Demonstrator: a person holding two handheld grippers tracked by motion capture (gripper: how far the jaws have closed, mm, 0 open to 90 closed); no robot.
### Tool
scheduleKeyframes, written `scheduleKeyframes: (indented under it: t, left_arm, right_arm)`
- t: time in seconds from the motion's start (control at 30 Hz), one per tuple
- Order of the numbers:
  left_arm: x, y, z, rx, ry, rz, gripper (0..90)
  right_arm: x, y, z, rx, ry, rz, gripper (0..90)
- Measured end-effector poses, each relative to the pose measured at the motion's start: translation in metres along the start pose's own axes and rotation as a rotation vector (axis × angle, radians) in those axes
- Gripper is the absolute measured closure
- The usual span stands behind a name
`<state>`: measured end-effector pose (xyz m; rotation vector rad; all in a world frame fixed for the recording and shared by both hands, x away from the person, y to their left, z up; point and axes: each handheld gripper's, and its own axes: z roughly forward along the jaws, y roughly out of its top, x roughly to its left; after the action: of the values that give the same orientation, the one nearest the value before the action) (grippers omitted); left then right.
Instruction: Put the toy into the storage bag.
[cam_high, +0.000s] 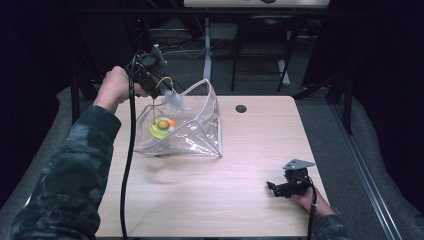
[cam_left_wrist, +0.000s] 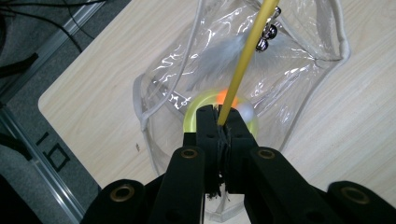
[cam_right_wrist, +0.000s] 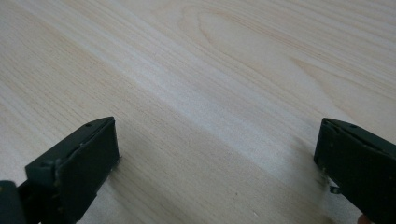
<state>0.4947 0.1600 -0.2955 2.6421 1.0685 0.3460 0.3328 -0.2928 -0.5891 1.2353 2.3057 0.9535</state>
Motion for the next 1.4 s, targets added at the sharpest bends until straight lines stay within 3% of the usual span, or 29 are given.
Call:
scheduleKeyframes:
  t: [0.6,1.07,1.4]
  left_arm:
    - [0.005,-0.001,0.041,0.03,-0.05,-0.037,87.9]
    - [0.003,0.003,0.061,0.058,-0.059,-0.046,87.9]
    - [0.003,0.003,0.071,0.067,-0.075,-0.076,87.8]
  right_arm:
    - [0.0,0.0,0.0,-0.001,0.003,-0.001,0.0]
    - [0.0,0.0,0.0,-0.001,0.002,-0.001,0.0]
    - [0.0,0.0,0.0,-0.001,0.003,-0.002,0.0]
